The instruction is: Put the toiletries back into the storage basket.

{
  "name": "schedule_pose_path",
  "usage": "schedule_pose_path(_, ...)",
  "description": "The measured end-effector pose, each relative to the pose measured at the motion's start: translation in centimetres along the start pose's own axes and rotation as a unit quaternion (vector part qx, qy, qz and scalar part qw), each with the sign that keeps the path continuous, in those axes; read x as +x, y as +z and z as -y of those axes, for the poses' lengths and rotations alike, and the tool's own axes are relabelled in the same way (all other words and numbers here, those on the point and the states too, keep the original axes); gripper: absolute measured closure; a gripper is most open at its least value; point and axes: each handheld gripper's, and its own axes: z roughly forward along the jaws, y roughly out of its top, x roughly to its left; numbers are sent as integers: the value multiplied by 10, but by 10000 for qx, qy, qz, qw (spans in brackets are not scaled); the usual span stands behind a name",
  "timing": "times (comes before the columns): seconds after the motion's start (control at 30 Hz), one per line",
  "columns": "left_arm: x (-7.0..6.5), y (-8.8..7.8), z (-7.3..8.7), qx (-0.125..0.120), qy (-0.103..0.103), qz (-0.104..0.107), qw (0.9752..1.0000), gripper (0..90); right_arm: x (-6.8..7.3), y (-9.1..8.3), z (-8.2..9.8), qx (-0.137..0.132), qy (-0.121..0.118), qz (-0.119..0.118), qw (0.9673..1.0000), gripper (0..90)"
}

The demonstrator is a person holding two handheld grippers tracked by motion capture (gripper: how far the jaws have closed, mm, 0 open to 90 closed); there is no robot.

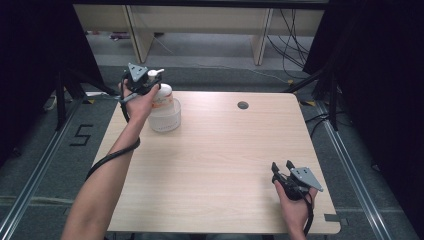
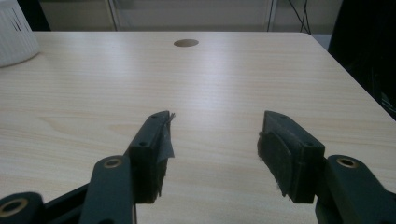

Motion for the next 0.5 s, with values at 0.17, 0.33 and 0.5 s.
schedule_pose_path(0.17,1,-1,1,-27,-15,17,10000,577,0,1,0,-22,8,-50,10000,436)
schedule_pose_path(0.33,2,-2,2,-15,-117,5,9999,527,0,1,0,-8,11,-60,10000,434)
schedule_pose_path(0.5,3,-3,3,-20,-214,-40,9998,440,0,1,0,-27,11,-89,10000,431)
